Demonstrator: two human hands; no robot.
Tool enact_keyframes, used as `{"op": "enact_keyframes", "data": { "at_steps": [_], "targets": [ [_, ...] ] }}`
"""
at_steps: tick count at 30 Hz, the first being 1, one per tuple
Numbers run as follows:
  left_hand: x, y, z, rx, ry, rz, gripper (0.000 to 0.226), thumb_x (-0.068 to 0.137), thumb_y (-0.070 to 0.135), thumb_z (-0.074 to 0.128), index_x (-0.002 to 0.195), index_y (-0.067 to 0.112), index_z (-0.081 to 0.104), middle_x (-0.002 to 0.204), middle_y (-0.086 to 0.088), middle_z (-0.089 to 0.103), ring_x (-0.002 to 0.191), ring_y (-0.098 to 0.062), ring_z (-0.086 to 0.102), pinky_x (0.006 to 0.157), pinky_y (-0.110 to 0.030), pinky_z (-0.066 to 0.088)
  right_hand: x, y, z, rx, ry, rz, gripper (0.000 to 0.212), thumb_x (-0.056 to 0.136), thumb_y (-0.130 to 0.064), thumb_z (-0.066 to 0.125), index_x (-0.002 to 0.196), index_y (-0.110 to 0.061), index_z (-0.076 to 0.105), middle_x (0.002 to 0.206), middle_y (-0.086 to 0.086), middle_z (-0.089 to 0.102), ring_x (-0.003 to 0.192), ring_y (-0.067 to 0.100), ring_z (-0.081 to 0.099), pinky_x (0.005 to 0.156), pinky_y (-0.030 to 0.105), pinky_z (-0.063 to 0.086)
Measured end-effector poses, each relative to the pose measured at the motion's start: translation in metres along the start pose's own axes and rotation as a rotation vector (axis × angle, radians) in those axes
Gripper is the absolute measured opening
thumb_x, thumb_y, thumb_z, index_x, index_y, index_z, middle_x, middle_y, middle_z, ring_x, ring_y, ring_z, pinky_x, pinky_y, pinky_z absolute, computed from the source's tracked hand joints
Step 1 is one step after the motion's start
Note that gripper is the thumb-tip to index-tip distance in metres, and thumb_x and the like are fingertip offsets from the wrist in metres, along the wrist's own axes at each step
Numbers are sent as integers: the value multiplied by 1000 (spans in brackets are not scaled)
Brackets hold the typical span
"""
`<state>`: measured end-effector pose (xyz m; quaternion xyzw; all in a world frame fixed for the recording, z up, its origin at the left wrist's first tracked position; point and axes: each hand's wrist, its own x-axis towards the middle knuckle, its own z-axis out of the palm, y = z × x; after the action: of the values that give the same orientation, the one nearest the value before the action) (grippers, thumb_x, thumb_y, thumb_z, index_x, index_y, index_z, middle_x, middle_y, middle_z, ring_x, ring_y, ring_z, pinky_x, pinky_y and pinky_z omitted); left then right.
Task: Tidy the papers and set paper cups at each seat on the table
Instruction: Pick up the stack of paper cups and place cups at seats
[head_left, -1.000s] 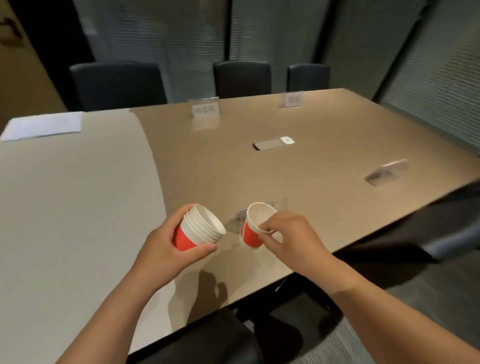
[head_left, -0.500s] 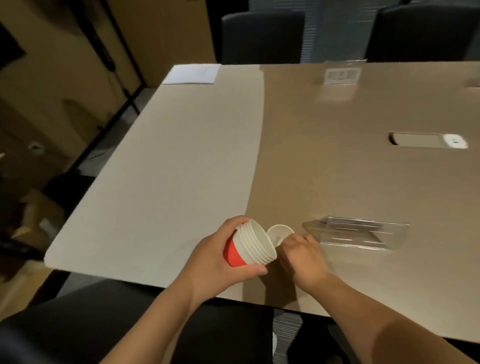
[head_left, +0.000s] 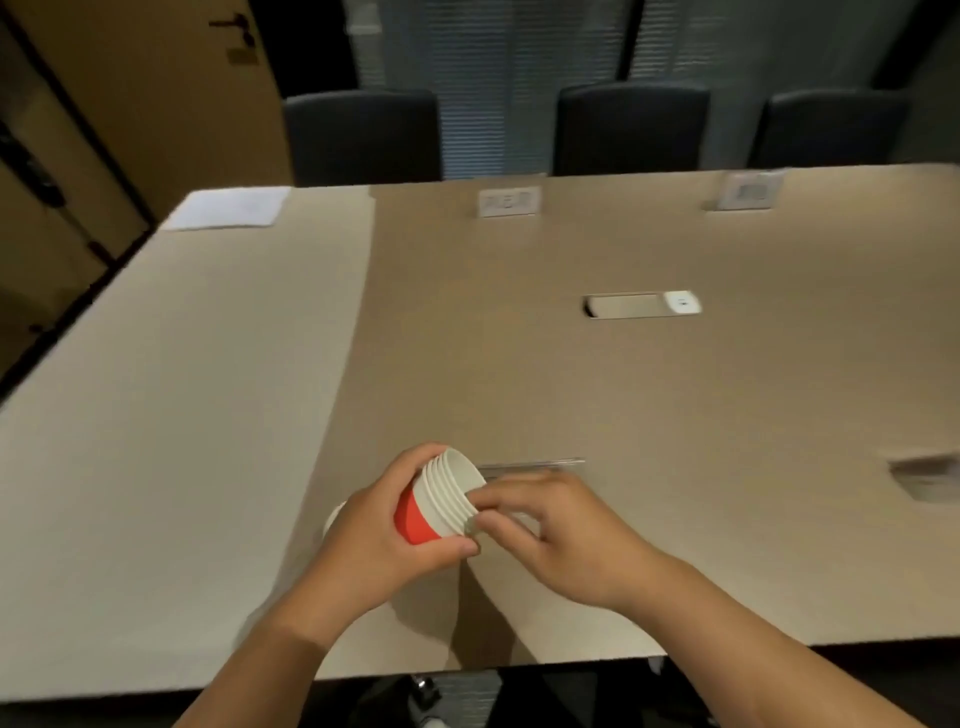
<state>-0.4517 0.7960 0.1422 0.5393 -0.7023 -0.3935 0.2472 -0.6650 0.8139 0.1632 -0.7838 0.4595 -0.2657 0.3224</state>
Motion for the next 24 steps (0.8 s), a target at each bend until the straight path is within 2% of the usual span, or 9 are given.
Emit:
{"op": "enact_keyframes", "data": {
  "at_steps": [2, 3, 7, 9, 12, 14, 18, 22, 24],
  "targets": [
    [19, 25, 33, -1, -62, 72, 84, 53, 54, 88, 125, 50, 46, 116, 23, 62, 105, -4, 62, 89, -33, 55, -26, 15, -25, -103, 49, 35, 15, 96, -19, 55, 93, -15, 70, 82, 2, 69, 75, 17, 62, 72, 38, 49],
    [27, 34, 47, -9, -85, 93, 82, 53, 53, 88, 124, 51, 46, 114, 24, 63, 103, -3, 62, 88, -32, 55, -36, 22, -35, -130, 92, 62, 14, 95, -18, 56, 91, -15, 70, 80, 1, 69, 74, 17, 61, 73, 37, 48],
    [53, 70, 100, -64, -208, 145, 77, 56, 45, 89, 121, 52, 47, 110, 26, 63, 98, -2, 64, 83, -28, 57, -76, 40, -75, -217, 219, 186, 6, 88, -25, 64, 86, -21, 69, 78, -13, 68, 74, 5, 60, 81, 17, 42],
    [66, 75, 118, -63, -272, 159, 79, 56, 42, 90, 122, 50, 47, 109, 26, 63, 97, -3, 65, 81, -28, 58, -88, 51, -91, -227, 257, 264, 9, 84, -31, 70, 84, -22, 69, 76, -16, 66, 73, 5, 60, 80, 14, 41],
    [89, 70, 138, -58, -302, 142, 82, 52, 45, 90, 121, 51, 47, 106, 21, 66, 91, -2, 67, 79, -30, 58, -104, 82, -118, -291, 333, 342, 14, 83, -32, 74, 85, -19, 70, 78, -8, 72, 71, 7, 64, 72, 19, 45],
    [101, 61, 148, -66, -302, 106, 79, 50, 48, 88, 118, 55, 47, 107, 18, 66, 92, -4, 66, 76, -24, 56, -117, 110, -130, -433, 402, 413, 10, 83, -27, 74, 83, -19, 68, 77, -7, 71, 70, 12, 65, 71, 25, 45],
    [115, 61, 157, -79, -357, 63, 75, 55, 45, 88, 115, 60, 45, 110, 20, 62, 97, -10, 65, 67, -17, 56, -130, 163, -126, -697, 309, 631, 3, 80, -22, 70, 81, -24, 68, 73, -4, 69, 71, 21, 66, 74, 31, 41],
    [130, 70, 167, -27, -437, 103, 84, 55, 51, 86, 125, 56, 40, 118, 20, 59, 103, -10, 62, 83, -26, 56, -127, 201, -100, -802, 150, 762, 18, 59, -16, 82, 65, -24, 66, 56, -3, 63, 57, 21, 62, 63, 31, 43],
    [133, 73, 171, -3, -447, 102, 85, 56, 52, 85, 126, 58, 38, 119, 21, 58, 106, -11, 62, 84, -26, 56, -128, 215, -88, -774, 141, 818, 15, 65, -14, 78, 69, -24, 68, 62, -3, 66, 64, 22, 64, 68, 32, 42]
  ]
}}
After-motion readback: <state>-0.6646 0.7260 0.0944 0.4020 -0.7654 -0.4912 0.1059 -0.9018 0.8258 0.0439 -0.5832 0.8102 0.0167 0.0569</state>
